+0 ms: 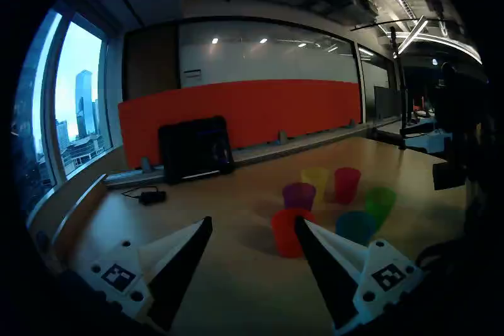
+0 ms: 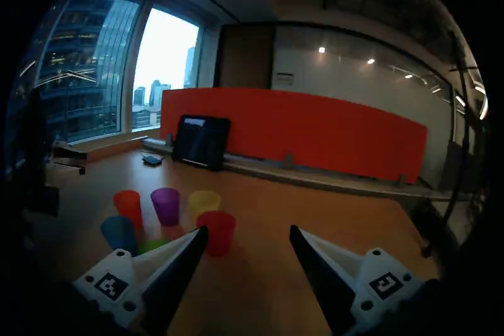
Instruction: Pour water
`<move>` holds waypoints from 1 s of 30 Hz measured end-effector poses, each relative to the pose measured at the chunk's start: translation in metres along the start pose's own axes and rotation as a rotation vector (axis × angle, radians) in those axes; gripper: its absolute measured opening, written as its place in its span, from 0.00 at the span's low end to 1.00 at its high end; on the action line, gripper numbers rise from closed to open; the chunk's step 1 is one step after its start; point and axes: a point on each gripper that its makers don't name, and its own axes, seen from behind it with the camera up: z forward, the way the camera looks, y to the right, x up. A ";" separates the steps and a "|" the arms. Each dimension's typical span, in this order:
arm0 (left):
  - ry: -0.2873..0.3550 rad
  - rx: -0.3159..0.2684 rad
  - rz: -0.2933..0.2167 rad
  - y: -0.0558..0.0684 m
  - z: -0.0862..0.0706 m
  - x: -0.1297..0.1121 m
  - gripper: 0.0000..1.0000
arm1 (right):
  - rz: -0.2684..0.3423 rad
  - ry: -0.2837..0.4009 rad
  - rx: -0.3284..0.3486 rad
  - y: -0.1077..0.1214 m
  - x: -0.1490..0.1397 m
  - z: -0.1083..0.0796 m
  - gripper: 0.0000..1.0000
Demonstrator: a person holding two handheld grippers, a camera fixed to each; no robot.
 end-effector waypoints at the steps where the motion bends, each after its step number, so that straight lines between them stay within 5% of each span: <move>1: 0.011 0.011 -0.003 -0.002 0.000 0.003 0.97 | 0.002 0.011 -0.021 0.003 0.002 0.000 1.00; 17: 0.174 0.177 -0.080 -0.018 -0.007 0.038 0.97 | 0.061 0.203 -0.299 0.049 0.037 -0.019 1.00; 30: 0.213 0.270 -0.127 -0.029 -0.014 0.048 0.97 | 0.129 0.268 -0.356 0.058 0.047 -0.035 1.00</move>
